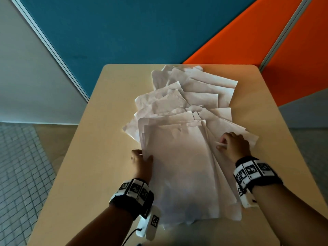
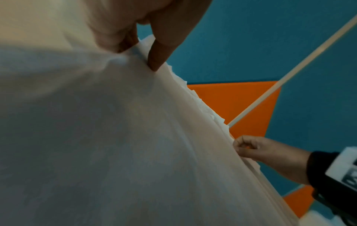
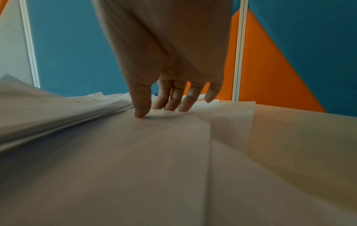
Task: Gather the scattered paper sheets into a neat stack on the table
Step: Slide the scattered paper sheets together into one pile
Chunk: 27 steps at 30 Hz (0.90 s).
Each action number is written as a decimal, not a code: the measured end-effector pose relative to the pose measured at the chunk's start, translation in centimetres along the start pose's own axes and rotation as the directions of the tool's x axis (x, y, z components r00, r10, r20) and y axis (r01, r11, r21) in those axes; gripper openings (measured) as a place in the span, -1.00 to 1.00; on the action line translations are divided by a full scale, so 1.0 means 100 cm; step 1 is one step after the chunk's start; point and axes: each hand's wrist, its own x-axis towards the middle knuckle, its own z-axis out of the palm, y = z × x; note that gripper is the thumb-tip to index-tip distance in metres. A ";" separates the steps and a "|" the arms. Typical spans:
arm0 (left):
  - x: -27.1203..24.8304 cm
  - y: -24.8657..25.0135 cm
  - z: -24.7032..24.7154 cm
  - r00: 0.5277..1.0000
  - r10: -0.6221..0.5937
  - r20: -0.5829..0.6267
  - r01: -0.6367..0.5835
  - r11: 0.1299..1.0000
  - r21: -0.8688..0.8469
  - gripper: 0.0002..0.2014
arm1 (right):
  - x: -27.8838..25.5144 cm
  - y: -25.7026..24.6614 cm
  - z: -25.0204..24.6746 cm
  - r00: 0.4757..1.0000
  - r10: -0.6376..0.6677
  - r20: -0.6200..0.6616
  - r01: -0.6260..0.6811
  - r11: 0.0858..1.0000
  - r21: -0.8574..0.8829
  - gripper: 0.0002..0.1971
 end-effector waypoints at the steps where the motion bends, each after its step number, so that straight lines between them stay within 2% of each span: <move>1: 0.001 -0.002 0.000 1.000 -0.004 -0.015 0.003 1.000 -0.017 -0.75 | 0.001 -0.001 0.001 1.000 -0.014 -0.006 0.014 1.000 0.014 -0.85; 5: -0.001 -0.006 -0.003 0.999 -0.011 -0.031 0.009 0.998 -0.067 -0.58 | 0.003 -0.002 0.003 0.999 -0.043 0.024 0.039 0.989 0.140 -0.82; 7: 0.000 -0.006 -0.006 0.999 -0.019 -0.044 0.015 0.997 -0.076 -0.58 | 0.003 -0.001 0.004 0.999 -0.041 0.024 0.035 0.976 0.216 -0.87; 9: 0.004 -0.006 -0.008 0.998 -0.021 -0.053 0.017 0.997 -0.079 -0.57 | 0.003 0.004 0.002 0.999 -0.022 -0.030 0.029 0.964 0.263 -0.88; 13: 0.008 -0.007 -0.012 0.997 -0.047 -0.059 0.040 0.992 -0.119 -0.58 | 0.002 0.022 -0.005 0.971 0.144 -0.190 -0.076 0.942 0.328 -0.79; 15: 0.007 -0.006 -0.012 0.997 -0.060 -0.047 0.054 0.991 -0.122 -0.59 | -0.001 0.033 -0.006 0.946 0.250 -0.206 -0.162 0.916 0.368 -0.75; 17: 0.004 -0.004 -0.010 0.997 -0.074 -0.036 0.068 0.989 -0.134 -0.60 | -0.008 0.036 -0.001 0.936 0.301 -0.181 -0.211 0.894 0.394 -0.73; 20: 0.003 -0.004 0.000 0.991 -0.130 -0.016 0.126 0.980 -0.152 -0.68 | -0.021 0.027 0.012 0.940 0.313 -0.134 -0.231 0.875 0.426 -0.72; 23: -0.003 -0.002 0.009 0.990 -0.140 -0.020 0.137 0.985 -0.105 -0.94 | -0.030 0.015 0.024 0.953 0.282 -0.109 -0.203 0.864 0.461 -0.76; 27: -0.009 0.004 0.015 0.976 -0.214 -0.049 0.210 0.975 -0.068 -0.65 | -0.031 0.003 0.028 0.982 0.187 -0.031 -0.160 0.907 0.389 -0.78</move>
